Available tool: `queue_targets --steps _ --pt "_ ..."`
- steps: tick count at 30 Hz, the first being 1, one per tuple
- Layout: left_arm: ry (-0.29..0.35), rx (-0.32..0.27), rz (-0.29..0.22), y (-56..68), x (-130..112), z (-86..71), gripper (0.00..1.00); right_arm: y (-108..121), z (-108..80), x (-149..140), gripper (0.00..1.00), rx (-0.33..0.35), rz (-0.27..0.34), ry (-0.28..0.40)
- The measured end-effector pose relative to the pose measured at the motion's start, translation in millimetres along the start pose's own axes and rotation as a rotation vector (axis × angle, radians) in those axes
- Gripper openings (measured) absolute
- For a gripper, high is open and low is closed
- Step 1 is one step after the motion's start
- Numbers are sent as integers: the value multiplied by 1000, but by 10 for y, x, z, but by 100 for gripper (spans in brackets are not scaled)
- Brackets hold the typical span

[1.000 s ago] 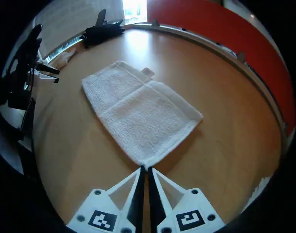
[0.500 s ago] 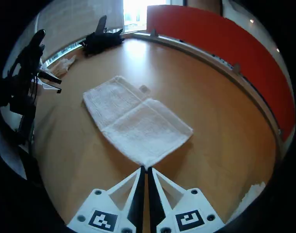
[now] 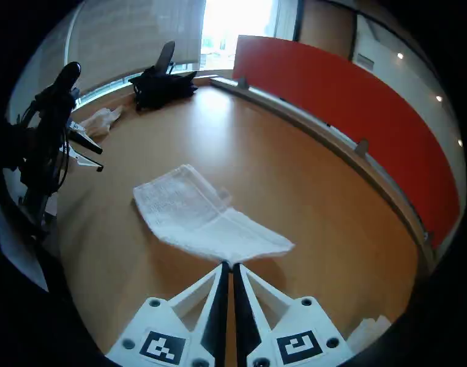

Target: Fold towel

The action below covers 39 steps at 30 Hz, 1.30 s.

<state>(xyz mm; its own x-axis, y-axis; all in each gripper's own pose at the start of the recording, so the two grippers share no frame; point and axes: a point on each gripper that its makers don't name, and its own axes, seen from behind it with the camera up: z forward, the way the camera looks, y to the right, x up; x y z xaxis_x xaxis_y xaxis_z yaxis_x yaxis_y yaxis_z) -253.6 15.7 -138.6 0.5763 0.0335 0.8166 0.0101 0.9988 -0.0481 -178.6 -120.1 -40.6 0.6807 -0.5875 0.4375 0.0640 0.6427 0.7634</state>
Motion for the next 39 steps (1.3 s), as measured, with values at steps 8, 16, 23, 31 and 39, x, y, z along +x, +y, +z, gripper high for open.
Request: queue_targets --steps 8,16,23,31,39 --pt "6 0 2 17 29 -11 91 124 -191 230 5 -30 -37 37" --pt "5 0 0 35 14 -9 91 248 -389 303 5 -59 -62 47" --pt "6 -2 3 50 18 -11 91 294 -469 311 5 -67 -70 51" --pt "13 -2 6 49 53 -31 91 235 -421 301 5 -53 -79 50" --pt "22 -4 9 58 92 -50 91 81 -319 273 5 -18 -98 39"
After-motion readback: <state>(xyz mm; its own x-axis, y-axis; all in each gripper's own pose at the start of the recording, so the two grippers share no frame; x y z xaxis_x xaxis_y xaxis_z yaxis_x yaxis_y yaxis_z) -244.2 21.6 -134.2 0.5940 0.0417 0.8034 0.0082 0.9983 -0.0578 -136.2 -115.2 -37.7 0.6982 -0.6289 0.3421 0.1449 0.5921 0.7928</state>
